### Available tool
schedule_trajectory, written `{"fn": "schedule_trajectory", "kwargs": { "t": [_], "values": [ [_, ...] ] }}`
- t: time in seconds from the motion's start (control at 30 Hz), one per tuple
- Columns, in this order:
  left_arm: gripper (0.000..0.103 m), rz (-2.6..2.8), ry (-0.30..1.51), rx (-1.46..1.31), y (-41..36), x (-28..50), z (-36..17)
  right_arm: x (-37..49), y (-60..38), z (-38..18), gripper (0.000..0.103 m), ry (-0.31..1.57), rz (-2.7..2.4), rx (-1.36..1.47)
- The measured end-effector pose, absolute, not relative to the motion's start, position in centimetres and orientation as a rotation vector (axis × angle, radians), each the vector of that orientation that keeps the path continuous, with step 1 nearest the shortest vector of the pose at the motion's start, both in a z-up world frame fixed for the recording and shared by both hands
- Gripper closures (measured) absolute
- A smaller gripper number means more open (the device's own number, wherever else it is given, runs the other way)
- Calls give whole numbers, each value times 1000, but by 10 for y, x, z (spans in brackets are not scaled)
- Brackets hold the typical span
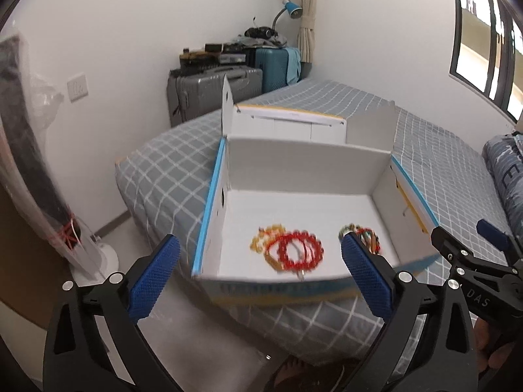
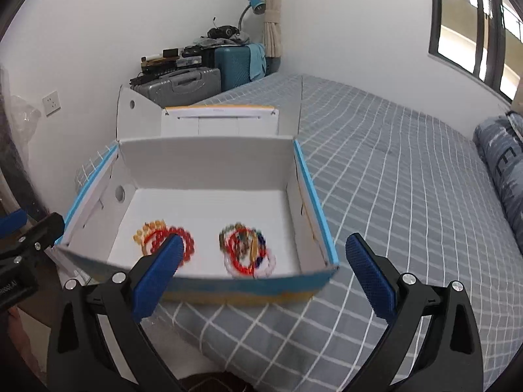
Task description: Organize jewelry
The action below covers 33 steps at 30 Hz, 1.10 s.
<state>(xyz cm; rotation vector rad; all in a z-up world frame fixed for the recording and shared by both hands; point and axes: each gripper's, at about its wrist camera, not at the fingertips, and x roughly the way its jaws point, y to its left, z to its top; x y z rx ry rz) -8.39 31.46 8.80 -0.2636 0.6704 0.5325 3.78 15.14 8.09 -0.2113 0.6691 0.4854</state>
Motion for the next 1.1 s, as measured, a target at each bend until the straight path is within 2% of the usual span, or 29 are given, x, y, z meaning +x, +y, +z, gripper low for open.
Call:
{"fn": "schedule_trajectory", "kwargs": {
  "t": [0.4, 1.1],
  "values": [
    [6, 523, 700, -271, 309, -102, 60, 10, 142, 54, 8, 698, 493, -216],
    [6, 505, 717, -207, 297, -96, 53, 12, 136, 53, 8, 701, 486, -207]
  ]
}}
